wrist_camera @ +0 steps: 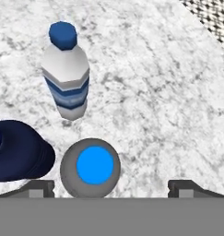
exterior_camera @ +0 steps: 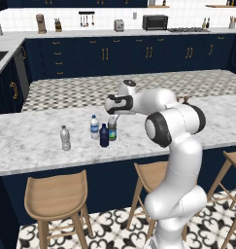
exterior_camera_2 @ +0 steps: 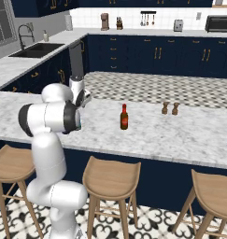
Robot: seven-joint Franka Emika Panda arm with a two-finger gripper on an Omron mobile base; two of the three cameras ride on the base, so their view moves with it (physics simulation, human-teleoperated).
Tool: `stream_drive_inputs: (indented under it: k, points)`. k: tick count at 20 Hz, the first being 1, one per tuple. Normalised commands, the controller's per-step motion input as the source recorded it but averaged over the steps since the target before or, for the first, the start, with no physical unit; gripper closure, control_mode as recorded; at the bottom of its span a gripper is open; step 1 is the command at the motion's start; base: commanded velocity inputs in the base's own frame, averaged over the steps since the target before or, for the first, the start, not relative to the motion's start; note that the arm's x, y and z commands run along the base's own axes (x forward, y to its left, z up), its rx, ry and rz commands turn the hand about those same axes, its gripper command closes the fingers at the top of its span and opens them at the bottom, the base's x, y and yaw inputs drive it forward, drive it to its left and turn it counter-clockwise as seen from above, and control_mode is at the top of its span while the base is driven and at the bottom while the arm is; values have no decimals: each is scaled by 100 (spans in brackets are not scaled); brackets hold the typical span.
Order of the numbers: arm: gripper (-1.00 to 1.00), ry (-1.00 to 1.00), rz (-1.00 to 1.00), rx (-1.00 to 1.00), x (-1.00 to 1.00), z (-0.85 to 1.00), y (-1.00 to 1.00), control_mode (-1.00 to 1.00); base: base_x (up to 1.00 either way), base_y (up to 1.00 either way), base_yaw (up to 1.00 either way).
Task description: Move the plastic bottles in the middle to the plastics group, and the glass bottles in the middle to the glass group.
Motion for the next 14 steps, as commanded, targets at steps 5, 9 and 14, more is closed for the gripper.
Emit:
stream_drive_inputs:
  k: [5,9,14]
  points:
    - [-100,0,0,0,-3,60,-1,-100,0,0,0]
    - [-100,0,-15,0,-23,43,-19,-100,0,0,0]
    - [-100,0,-29,0,-39,20,-25,-100,0,0,0]
